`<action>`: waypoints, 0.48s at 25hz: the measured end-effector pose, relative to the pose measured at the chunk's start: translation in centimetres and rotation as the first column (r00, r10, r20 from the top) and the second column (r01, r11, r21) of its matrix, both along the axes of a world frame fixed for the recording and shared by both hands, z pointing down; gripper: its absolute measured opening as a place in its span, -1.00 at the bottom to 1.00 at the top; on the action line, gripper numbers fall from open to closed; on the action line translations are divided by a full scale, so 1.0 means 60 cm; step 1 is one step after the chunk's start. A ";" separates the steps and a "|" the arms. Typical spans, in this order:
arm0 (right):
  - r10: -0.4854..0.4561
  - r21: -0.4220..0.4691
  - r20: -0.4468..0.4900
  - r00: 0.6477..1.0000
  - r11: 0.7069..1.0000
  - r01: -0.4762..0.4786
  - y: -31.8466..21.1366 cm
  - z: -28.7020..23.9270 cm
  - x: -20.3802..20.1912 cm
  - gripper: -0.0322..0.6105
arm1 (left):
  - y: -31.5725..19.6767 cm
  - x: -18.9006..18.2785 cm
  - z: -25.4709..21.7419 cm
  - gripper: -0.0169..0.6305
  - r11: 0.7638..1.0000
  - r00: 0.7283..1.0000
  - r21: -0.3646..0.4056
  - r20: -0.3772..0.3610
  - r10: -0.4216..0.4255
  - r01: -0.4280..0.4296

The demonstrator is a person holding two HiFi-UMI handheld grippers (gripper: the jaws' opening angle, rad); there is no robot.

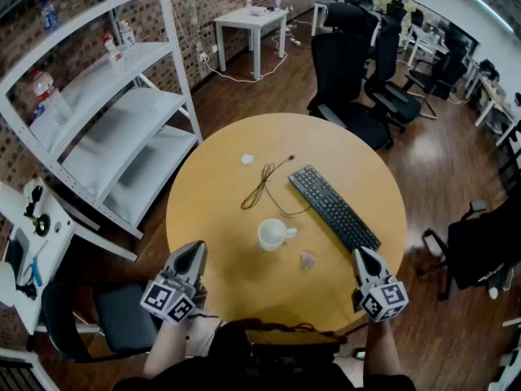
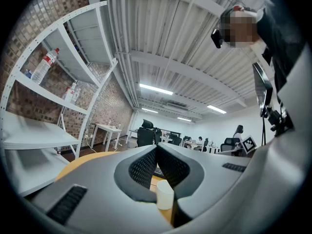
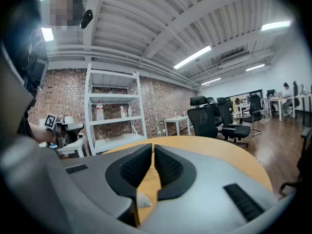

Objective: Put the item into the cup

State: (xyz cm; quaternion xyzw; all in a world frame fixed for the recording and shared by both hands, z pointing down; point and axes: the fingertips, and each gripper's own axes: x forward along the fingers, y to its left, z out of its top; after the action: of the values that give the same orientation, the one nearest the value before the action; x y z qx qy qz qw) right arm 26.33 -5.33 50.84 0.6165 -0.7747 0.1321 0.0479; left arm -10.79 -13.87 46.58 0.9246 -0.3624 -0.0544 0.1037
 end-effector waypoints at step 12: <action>-0.308 -0.376 -0.162 0.938 0.898 0.229 -0.073 0.222 -0.115 -0.14 | 0.026 -0.033 0.051 -0.96 0.995 0.996 -0.071 0.051 -0.067 0.071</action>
State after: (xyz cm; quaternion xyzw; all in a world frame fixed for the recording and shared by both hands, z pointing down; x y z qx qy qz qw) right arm 19.45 -9.73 64.13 0.4952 -0.8065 0.1922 0.2595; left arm -12.78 -12.29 49.66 0.9082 -0.3983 -0.0224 0.1268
